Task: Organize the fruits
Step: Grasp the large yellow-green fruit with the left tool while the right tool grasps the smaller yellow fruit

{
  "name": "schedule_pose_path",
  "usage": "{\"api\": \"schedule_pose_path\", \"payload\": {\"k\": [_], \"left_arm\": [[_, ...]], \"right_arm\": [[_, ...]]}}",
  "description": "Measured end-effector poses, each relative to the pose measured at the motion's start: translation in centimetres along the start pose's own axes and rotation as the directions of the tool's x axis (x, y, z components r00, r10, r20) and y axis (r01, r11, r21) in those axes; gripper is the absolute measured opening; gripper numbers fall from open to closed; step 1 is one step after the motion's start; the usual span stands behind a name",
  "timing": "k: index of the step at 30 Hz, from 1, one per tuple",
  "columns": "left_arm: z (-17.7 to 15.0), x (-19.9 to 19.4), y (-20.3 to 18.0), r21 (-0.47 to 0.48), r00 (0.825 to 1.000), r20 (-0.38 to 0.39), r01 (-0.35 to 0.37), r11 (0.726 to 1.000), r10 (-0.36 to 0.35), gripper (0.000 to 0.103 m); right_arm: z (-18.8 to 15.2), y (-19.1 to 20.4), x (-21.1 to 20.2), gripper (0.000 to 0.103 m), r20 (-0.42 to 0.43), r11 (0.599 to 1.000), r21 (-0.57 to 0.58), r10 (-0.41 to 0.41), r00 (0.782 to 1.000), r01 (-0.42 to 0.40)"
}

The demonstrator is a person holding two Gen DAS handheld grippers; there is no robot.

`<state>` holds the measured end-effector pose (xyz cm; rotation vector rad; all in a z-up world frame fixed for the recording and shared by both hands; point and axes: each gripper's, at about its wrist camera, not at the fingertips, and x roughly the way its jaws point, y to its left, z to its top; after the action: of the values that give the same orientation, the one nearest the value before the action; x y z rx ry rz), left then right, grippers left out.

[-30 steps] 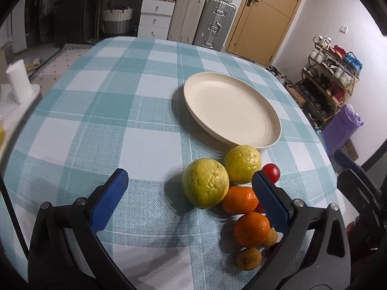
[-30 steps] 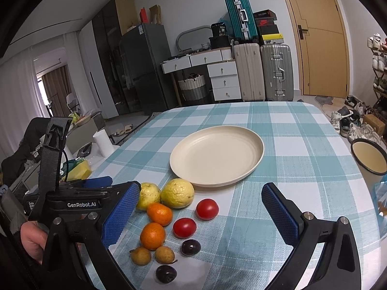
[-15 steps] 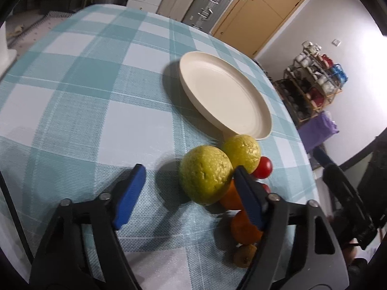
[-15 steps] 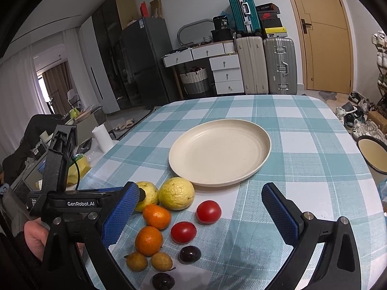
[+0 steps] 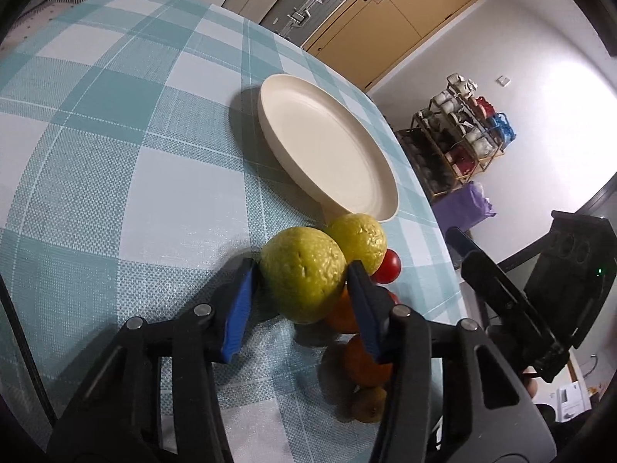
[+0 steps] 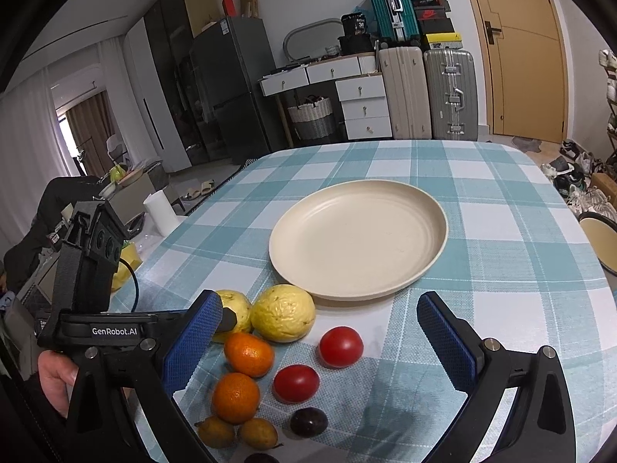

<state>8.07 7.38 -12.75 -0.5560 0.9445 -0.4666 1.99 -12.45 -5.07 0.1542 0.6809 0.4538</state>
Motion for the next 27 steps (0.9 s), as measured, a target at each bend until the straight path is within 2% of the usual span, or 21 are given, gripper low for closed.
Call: {"api": "schedule_pose_path", "payload": {"k": [6,14,27], "left_arm": [[0.0,-0.3,0.5,-0.005,1.000,-0.007,0.012,1.000,-0.012,0.045],[0.2,-0.8,1.3,-0.003,1.000,-0.020,0.020,1.000,-0.020,0.045],[-0.2,-1.8,1.9,-0.001,0.999,-0.018,0.039,0.999,-0.039,0.045]], "right_arm": [[0.5,0.6,1.1,0.103,-0.022,1.000,-0.022,0.012,1.000,-0.013],[0.5,1.3,3.9,0.103,-0.110,0.998,-0.002,0.055,0.992,-0.055],[0.4,1.9,6.2,0.103,-0.187,0.999,-0.010,0.039,0.982,-0.041]]}}
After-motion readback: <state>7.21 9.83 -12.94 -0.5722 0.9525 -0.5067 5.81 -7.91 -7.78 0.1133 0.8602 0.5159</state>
